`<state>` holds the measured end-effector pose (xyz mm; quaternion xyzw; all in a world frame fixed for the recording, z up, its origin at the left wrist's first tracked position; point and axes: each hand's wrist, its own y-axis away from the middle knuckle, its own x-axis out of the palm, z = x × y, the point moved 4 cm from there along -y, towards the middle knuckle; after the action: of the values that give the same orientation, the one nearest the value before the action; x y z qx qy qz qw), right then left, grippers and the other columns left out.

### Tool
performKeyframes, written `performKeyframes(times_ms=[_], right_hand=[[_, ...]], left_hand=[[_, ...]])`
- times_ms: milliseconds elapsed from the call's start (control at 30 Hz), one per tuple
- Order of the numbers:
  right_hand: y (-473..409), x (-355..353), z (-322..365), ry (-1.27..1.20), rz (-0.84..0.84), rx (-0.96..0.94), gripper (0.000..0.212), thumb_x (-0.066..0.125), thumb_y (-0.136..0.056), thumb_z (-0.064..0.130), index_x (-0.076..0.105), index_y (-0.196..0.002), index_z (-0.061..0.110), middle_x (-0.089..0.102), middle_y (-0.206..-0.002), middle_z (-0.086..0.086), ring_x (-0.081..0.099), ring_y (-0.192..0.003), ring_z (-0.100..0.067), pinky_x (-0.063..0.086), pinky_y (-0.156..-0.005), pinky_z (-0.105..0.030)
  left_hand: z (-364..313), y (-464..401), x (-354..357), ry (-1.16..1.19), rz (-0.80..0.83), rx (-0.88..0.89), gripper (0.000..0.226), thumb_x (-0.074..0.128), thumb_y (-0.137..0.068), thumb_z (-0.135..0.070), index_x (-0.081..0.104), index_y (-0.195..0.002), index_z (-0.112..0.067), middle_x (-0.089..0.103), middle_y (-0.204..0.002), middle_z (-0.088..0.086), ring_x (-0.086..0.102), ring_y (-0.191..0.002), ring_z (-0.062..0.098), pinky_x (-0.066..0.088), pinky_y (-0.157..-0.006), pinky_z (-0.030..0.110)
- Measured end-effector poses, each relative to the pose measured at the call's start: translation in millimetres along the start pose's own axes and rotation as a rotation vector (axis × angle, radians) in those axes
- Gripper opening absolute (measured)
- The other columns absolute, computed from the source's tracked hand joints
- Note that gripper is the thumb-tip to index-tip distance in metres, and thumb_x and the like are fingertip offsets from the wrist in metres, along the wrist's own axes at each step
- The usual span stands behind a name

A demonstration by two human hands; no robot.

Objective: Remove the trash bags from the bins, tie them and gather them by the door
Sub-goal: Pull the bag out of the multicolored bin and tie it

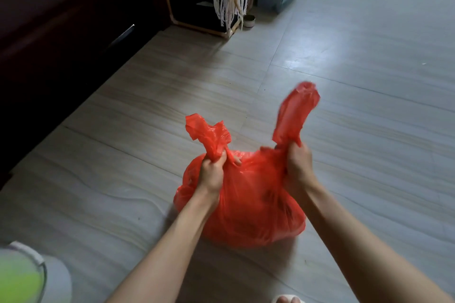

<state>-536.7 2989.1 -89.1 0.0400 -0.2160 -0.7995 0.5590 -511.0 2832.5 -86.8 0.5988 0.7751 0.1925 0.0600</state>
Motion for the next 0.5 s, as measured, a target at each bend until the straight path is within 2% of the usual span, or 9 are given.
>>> performKeyframes(times_ms=[67, 133, 233, 300, 367, 433, 467, 500], right_hand=[[2, 1, 0, -0.114, -0.006, 0.118, 0.031, 0.028, -0.088, -0.001, 0.036, -0.062, 0.015, 0.030, -0.031, 0.007, 0.039, -0.025, -0.009, 0.050, -0.048, -0.024], [8, 4, 2, -0.083, 0.015, 0.101, 0.031, 0.024, -0.086, 0.003, 0.030, -0.059, 0.017, 0.024, -0.032, 0.009, 0.022, -0.023, -0.007, 0.042, -0.043, -0.020], [13, 5, 1, -0.080, 0.118, 0.098, 0.030, 0.030, -0.085, 0.021, 0.026, -0.055, 0.019, 0.024, -0.035, 0.009, 0.019, -0.027, -0.006, 0.030, -0.036, -0.017], [13, 6, 3, -0.028, 0.233, 0.037, 0.025, 0.042, -0.082, 0.027, 0.032, -0.060, 0.021, 0.029, -0.042, 0.012, 0.024, -0.032, -0.003, 0.029, -0.040, -0.017], [16, 8, 2, 0.191, 0.286, -0.123, 0.014, 0.048, -0.089, 0.018, 0.046, -0.076, 0.024, 0.040, -0.057, 0.015, 0.036, -0.043, 0.001, 0.034, -0.048, -0.016], [17, 8, -1, 0.521, 0.225, -0.323, 0.017, 0.044, -0.092, 0.006, 0.053, -0.098, 0.019, 0.051, -0.076, 0.011, 0.046, -0.065, 0.002, 0.036, -0.060, -0.018], [19, 10, -2, 0.618, 0.194, -0.385, 0.020, 0.041, -0.091, 0.004, 0.055, -0.099, 0.015, 0.054, -0.082, 0.008, 0.048, -0.073, -0.002, 0.036, -0.064, -0.019], [19, 10, -4, 0.640, 0.161, -0.398, 0.020, 0.039, -0.090, 0.005, 0.056, -0.091, 0.017, 0.055, -0.080, 0.006, 0.049, -0.072, -0.005, 0.036, -0.064, -0.020]], left_hand=[[1, 0, -2, 0.060, -0.031, -0.043, 0.021, 0.046, -0.094, -0.010, 0.065, -0.094, -0.001, 0.065, -0.075, 0.001, 0.061, -0.073, 0.015, 0.053, -0.063, 0.016], [4, 0, -1, 0.120, -0.016, -0.074, 0.020, 0.048, -0.093, -0.011, 0.064, -0.098, -0.001, 0.065, -0.079, 0.002, 0.063, -0.074, 0.013, 0.054, -0.063, 0.017], [8, -3, 2, 0.191, 0.082, -0.144, 0.029, 0.043, -0.095, -0.017, 0.066, -0.096, 0.000, 0.069, -0.088, 0.011, 0.067, -0.081, 0.019, 0.057, -0.073, 0.024], [9, -2, 4, 0.262, 0.212, -0.207, 0.040, 0.037, -0.097, -0.025, 0.069, -0.097, 0.000, 0.070, -0.096, 0.015, 0.067, -0.090, 0.024, 0.054, -0.085, 0.032], [9, -3, 5, 0.273, 0.236, -0.189, 0.043, 0.037, -0.096, -0.025, 0.072, -0.083, -0.003, 0.073, -0.084, 0.010, 0.068, -0.084, 0.021, 0.053, -0.086, 0.031], [7, -5, 6, 0.157, 0.136, -0.095, 0.042, 0.040, -0.096, -0.017, 0.061, -0.061, -0.006, 0.065, -0.056, -0.002, 0.064, -0.065, 0.010, 0.052, -0.072, 0.019], [7, -5, 8, 0.085, 0.088, -0.050, 0.042, 0.041, -0.096, -0.014, 0.051, -0.055, -0.009, 0.056, -0.045, -0.007, 0.059, -0.055, 0.008, 0.048, -0.065, 0.016], [8, -6, 11, 0.019, 0.056, -0.026, 0.043, 0.042, -0.095, -0.013, 0.044, -0.052, -0.012, 0.047, -0.039, -0.008, 0.051, -0.050, 0.008, 0.043, -0.061, 0.018]])
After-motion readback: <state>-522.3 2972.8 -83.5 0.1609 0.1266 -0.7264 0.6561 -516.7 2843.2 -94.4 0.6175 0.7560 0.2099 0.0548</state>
